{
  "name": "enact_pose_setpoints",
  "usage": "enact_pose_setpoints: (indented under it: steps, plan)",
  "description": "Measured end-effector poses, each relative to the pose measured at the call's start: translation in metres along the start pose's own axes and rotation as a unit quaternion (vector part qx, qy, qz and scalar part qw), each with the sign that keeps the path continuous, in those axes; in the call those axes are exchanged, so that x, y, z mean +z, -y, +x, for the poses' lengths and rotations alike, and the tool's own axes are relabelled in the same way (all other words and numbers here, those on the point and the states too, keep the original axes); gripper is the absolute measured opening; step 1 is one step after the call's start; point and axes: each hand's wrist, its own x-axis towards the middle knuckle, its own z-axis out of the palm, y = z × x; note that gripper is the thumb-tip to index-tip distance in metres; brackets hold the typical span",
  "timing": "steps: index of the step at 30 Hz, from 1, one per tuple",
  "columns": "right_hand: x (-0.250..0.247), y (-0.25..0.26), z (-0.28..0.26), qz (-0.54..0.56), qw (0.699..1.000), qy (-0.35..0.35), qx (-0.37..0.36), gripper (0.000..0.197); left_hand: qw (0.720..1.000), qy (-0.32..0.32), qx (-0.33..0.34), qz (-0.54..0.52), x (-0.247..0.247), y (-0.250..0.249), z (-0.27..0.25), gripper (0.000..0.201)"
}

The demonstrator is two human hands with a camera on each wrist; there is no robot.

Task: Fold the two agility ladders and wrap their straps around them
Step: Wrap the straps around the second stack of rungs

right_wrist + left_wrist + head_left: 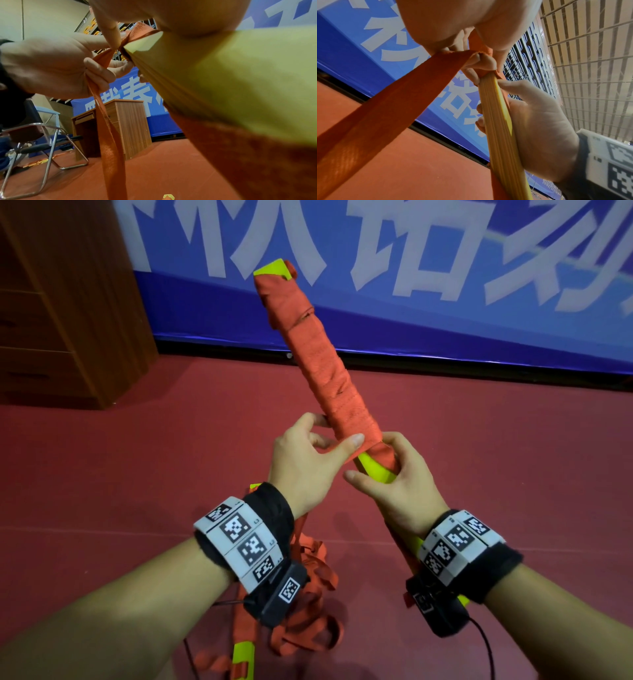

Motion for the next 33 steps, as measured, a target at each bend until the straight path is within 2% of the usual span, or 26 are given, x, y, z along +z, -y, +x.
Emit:
enact_pose_setpoints:
  steps: [4,8,12,16,22,27,33]
  plan:
    - [-0.003,-0.003,0.002,-0.099,0.995,-0.01,-0.006,0.058,1.0,0.003,0.003,0.007,0.002,0.004,0.0,0.037]
    - [-0.006,-0.001,0.002,-0.222,0.974,-0.042,-0.011,0.06,0.999,-0.023,-0.018,-0.017,0.008,0.006,0.001,0.04]
    - [-0.007,0.004,0.001,-0.259,0.964,-0.052,-0.021,0.069,0.998,-0.061,-0.031,0.001,0.012,0.01,0.002,0.048]
    - [-0.004,0.005,-0.002,-0.288,0.954,-0.064,-0.048,0.065,0.997,-0.066,-0.036,0.007,0.013,0.007,0.0,0.053]
    - [-0.003,0.008,-0.003,-0.291,0.95,-0.085,-0.068,0.06,0.998,-0.059,-0.026,-0.006,0.012,-0.002,-0.006,0.05]
    - [-0.007,0.006,-0.003,-0.259,0.958,-0.099,-0.076,0.056,0.999,-0.024,-0.012,-0.032,0.01,-0.007,-0.011,0.045]
    - [-0.008,0.0,-0.002,-0.217,0.968,-0.08,-0.095,0.051,0.999,-0.019,0.0,-0.051,0.01,-0.002,-0.01,0.037]
